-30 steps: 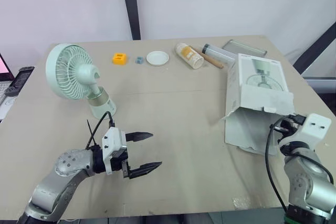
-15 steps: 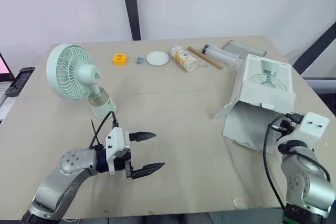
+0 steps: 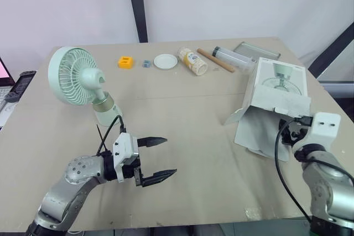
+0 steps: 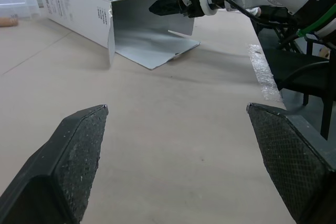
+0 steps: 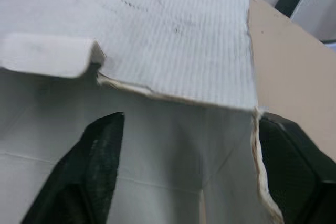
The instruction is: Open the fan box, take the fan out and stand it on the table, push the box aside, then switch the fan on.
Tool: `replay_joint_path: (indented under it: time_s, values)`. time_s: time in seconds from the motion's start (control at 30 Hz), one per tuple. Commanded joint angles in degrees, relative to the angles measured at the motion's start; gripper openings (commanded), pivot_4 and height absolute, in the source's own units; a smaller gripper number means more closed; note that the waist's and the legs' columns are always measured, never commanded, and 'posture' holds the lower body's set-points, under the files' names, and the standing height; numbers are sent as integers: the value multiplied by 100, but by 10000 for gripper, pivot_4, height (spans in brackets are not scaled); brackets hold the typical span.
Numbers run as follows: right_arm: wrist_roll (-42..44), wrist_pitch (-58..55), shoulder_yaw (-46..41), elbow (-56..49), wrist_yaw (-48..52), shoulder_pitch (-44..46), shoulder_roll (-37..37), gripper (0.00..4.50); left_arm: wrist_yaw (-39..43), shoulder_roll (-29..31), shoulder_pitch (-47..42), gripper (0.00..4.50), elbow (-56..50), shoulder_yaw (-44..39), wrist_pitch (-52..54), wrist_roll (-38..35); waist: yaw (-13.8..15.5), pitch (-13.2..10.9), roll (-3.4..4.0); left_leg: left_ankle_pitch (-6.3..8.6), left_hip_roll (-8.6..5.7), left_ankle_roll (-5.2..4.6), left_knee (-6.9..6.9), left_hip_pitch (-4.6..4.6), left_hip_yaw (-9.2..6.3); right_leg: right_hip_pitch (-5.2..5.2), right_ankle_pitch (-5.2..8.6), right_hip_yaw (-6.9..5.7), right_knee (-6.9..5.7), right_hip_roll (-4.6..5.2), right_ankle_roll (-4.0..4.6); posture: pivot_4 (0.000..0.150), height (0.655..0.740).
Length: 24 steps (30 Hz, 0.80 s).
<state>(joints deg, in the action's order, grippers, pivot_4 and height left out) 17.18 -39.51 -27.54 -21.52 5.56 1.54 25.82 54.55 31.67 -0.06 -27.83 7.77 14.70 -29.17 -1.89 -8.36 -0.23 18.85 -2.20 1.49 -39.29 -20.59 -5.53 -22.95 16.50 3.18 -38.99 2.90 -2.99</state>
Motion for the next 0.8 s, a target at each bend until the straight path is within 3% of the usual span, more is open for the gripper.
replay_joint_path:
  time_s: [0.03, 0.27, 0.5, 0.63, 0.8]
  values:
    - [143, 247, -65, -197, 706, -200, 425, 44274, 95, -39, -98, 45000, -6, 19, -207, 35, 2, 0, -1, 0, 0, 0, 1, 0, -1, 0, 1, -1, 0, 0, -1, 1500, 7400]
    - [68, 1117, -138, -332, 1791, -1025, 933, 44274, 233, -69, -294, 45000, 250, 137, -306, 120, 6, -1, -1, 2, 0, -5, 0, 0, 1, 4, 1, 1, 3, -1, -2, 1500, 7400]
    - [169, 3216, -411, -159, 2814, -1699, 781, 44274, 306, -141, -346, 45000, 391, 194, -404, 221, 0, -2, -3, 3, 2, -5, 0, 4, 6, 5, 3, 8, 4, -2, -5, 1500, 7400]
    - [295, 4329, -94, -114, 3712, -1696, 892, 44274, 240, -158, -327, 45000, 423, 102, -426, 218, 1, -3, -5, 3, 3, -6, 0, 18, 12, 17, 3, 12, 5, -3, -5, 1500, 7400]
    - [969, 3952, 805, -152, 4401, -985, 1004, 44274, -6, -180, -272, 45000, 460, -124, -358, 168, -21, -7, -10, 5, 15, -8, 1, 51, 10, 60, 3, 10, 27, -10, -5, 1500, 7400]
